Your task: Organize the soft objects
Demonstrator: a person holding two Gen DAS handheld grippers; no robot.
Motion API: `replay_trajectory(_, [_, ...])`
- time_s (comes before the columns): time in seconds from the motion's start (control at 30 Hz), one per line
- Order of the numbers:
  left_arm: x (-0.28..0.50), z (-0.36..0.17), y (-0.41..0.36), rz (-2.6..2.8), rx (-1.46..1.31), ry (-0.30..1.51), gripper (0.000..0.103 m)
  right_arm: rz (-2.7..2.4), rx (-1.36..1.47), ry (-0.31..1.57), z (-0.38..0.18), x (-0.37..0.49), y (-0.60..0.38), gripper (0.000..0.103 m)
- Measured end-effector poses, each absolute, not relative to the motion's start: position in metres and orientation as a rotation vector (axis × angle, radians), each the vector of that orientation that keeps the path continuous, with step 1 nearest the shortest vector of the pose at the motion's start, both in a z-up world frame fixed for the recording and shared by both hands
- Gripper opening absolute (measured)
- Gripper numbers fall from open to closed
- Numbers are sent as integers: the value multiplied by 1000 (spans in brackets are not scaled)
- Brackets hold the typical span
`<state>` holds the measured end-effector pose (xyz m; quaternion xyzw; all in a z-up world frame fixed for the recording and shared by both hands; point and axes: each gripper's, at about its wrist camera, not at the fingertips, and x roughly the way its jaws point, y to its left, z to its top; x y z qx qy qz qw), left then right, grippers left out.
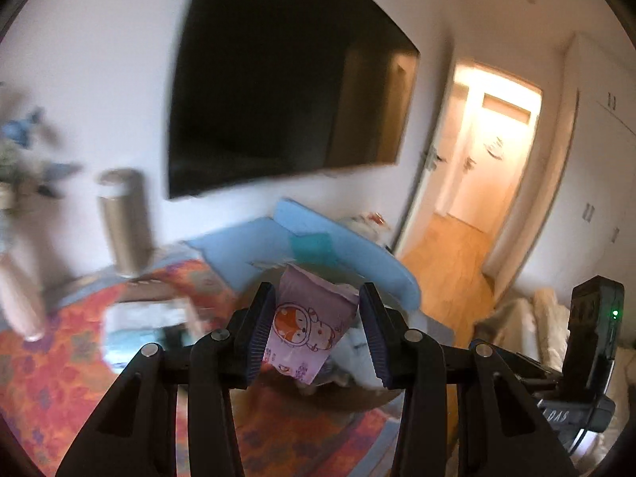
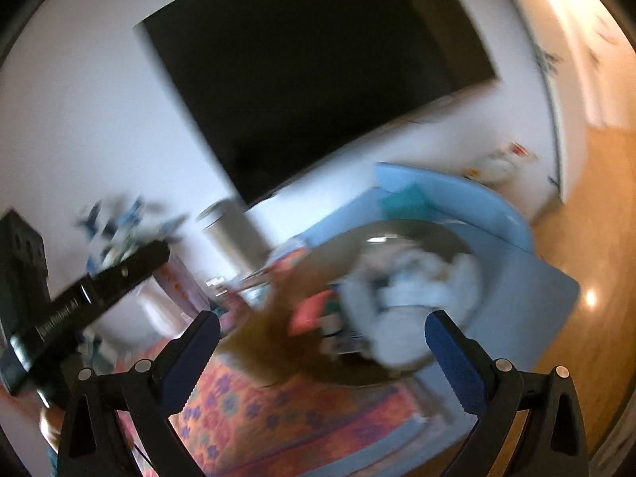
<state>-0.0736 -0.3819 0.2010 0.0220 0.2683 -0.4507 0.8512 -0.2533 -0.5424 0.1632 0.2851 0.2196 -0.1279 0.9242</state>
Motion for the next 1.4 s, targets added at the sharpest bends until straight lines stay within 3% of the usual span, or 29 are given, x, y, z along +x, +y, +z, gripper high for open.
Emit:
replay_trajectory(0.27, [-45,157,-453,-910,139,667,42,-318,707,504,129,-260,-596,103])
replay_trajectory(0.33, [-43,149,-462,-902,171,688,60,-323,697,513,128,-259,-597,103])
replay_trajectory(0.37, [-42,147,-462,-896,171,692,77,-323,690,516,128,-258,-597,103])
replay_trajectory(0.4, [-42,146,-460,-897,161,691,81,-322,686,518,127,-258,-596,103])
replay_trajectory(0.6, [-48,157,-434,-916,126,666,81,-302,653,531,128,-252,-585,103])
replay_trajectory(1.17, [-84,223,-209,-584,32,450,87,-71,439,571,159,-205,-455,103])
replay_trajectory(1.27, [-89,236,-154,-443,36,415,102,-1,387,560,166,-193,-417,103])
replay_trajectory(1.4, [-101,241,-88,-277,23,364,102,136,311,579,167,-165,-351,103])
